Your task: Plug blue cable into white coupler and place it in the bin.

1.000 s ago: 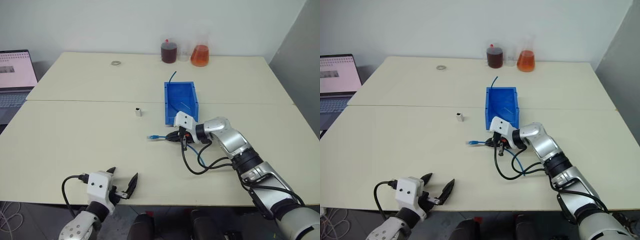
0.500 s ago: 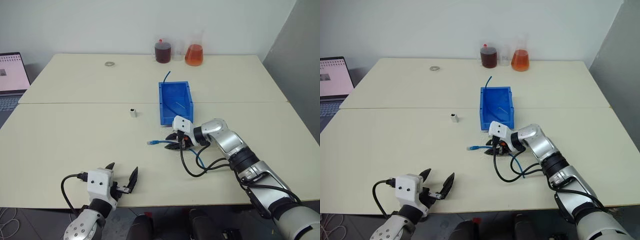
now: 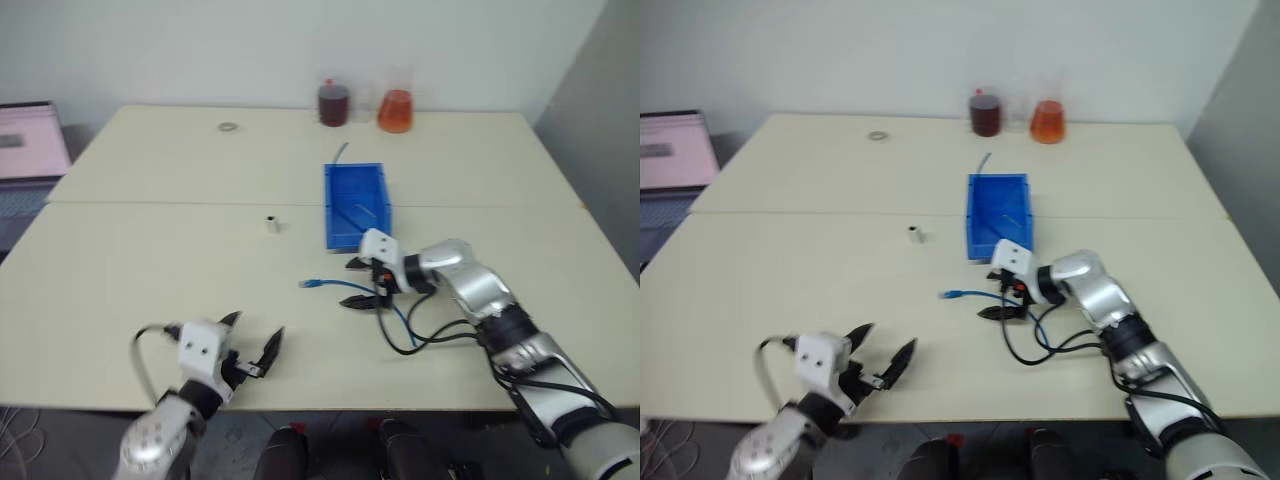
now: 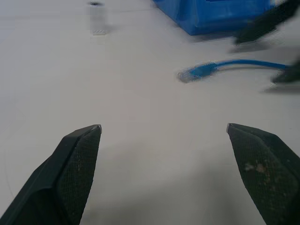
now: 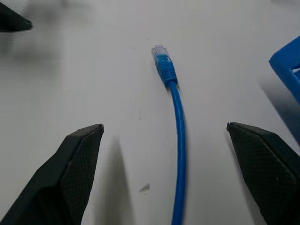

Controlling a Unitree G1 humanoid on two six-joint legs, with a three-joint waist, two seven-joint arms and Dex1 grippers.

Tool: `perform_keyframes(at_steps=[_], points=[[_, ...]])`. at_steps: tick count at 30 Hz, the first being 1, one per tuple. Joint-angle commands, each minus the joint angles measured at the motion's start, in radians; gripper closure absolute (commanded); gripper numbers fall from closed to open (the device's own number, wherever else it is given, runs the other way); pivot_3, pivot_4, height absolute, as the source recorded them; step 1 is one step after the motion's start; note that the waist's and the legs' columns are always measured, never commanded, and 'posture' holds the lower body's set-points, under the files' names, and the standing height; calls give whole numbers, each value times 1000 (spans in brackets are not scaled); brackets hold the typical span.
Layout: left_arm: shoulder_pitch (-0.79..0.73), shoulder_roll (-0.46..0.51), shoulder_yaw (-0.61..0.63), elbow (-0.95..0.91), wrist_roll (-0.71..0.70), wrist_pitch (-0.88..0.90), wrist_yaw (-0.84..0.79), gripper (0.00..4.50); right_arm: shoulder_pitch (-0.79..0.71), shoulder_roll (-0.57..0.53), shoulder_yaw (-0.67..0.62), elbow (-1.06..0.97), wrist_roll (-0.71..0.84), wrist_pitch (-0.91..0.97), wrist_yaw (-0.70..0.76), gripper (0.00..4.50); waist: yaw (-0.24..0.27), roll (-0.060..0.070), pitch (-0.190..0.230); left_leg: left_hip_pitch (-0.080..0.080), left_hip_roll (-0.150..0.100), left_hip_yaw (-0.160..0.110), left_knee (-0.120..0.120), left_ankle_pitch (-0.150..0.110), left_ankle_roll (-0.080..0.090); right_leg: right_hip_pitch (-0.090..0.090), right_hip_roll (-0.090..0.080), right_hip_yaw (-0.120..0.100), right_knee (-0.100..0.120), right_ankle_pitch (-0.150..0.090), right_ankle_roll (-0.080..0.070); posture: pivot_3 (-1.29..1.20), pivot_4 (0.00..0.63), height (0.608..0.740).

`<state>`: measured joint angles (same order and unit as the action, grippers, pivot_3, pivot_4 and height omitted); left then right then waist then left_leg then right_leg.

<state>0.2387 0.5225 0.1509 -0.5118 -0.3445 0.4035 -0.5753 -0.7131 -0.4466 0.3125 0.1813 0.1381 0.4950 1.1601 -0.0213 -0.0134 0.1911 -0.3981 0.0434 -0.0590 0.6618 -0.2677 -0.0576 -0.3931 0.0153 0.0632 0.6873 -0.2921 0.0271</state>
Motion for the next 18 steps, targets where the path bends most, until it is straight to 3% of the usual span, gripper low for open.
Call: perform_keyframes(at_steps=[1, 5, 10, 17, 18], points=[[-246, 142, -5, 223, -55, -30, -247, 0, 52, -100, -178, -258, 183, 200, 23, 20, 5, 1, 0, 0, 0, 0, 0, 0, 0, 0, 0, 0, 1, 0, 0, 0, 150, 740], [-476, 188, -121, 510, 6, -149, -462, 0, 137, -154, -310, -448, 336, 382, -24, 20, -11, 0, -1, 5, 0, 5, -1, 0, 0, 5, -1, 4, -4, 0, 1, 0, 150, 740], [-747, 153, -273, 830, 83, -265, -684, 0, 217, -176, -418, -605, 439, 509, -138, 20, -12, 1, -1, 0, 1, 4, -1, 0, 0, 0, 1, 2, -3, 0, 0, 0, 150, 740], [-923, 86, -377, 1172, 201, -501, -841, 0, 314, -172, -525, -740, 521, 599, -308, 20, -13, 1, -1, -2, 0, 5, -1, 0, 0, -1, 0, 3, -3, 0, 0, 0, 150, 740], [-926, 87, -386, 1204, 217, -540, -856, 183, 329, -176, -538, -757, 533, 607, -324, 5, -13, 1, -1, -2, 0, 6, -1, 0, 1, -2, 1, 4, -3, 0, 0, 0, 150, 740]])
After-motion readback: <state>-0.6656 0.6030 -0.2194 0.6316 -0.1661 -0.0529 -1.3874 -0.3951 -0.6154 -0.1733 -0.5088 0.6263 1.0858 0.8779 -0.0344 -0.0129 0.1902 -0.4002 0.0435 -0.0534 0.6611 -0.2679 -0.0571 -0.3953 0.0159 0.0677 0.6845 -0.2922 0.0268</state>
